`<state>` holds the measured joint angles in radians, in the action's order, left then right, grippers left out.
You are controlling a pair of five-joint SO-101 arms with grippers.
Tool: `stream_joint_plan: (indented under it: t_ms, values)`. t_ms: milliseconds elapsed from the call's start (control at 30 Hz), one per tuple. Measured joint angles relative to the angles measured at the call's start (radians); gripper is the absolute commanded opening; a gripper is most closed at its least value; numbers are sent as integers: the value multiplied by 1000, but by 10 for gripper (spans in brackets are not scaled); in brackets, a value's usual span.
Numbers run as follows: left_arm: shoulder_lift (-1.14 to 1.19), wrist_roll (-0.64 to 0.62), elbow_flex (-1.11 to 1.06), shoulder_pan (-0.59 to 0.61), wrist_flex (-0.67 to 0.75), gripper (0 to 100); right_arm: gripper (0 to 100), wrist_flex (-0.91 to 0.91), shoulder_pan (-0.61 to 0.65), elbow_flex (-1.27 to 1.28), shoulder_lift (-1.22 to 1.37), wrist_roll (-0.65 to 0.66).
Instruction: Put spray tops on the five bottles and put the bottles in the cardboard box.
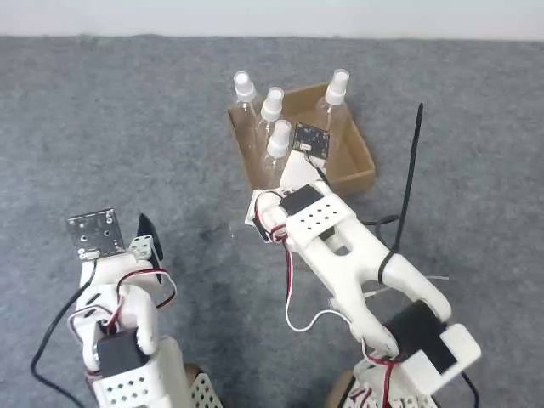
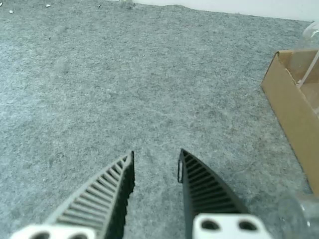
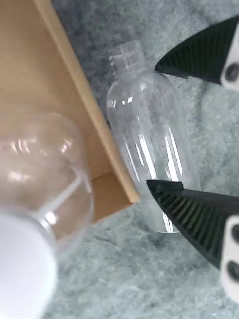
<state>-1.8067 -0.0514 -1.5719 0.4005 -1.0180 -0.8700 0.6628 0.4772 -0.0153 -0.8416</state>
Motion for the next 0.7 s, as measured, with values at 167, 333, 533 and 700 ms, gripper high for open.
stream_joint_plan:
  t_ms: [167,333,533,700]
  values:
    - [0,0,0,0,0,135,264,2,-6,-12,20,-3]
    - [0,0,0,0,0,135,264,-17,-21,-18,25,-6]
    - [0,0,0,0,0,135,264,-109,-23,-46,25,-6]
    - [0,0,0,0,0,135,264,-212,-28,-84,25,14]
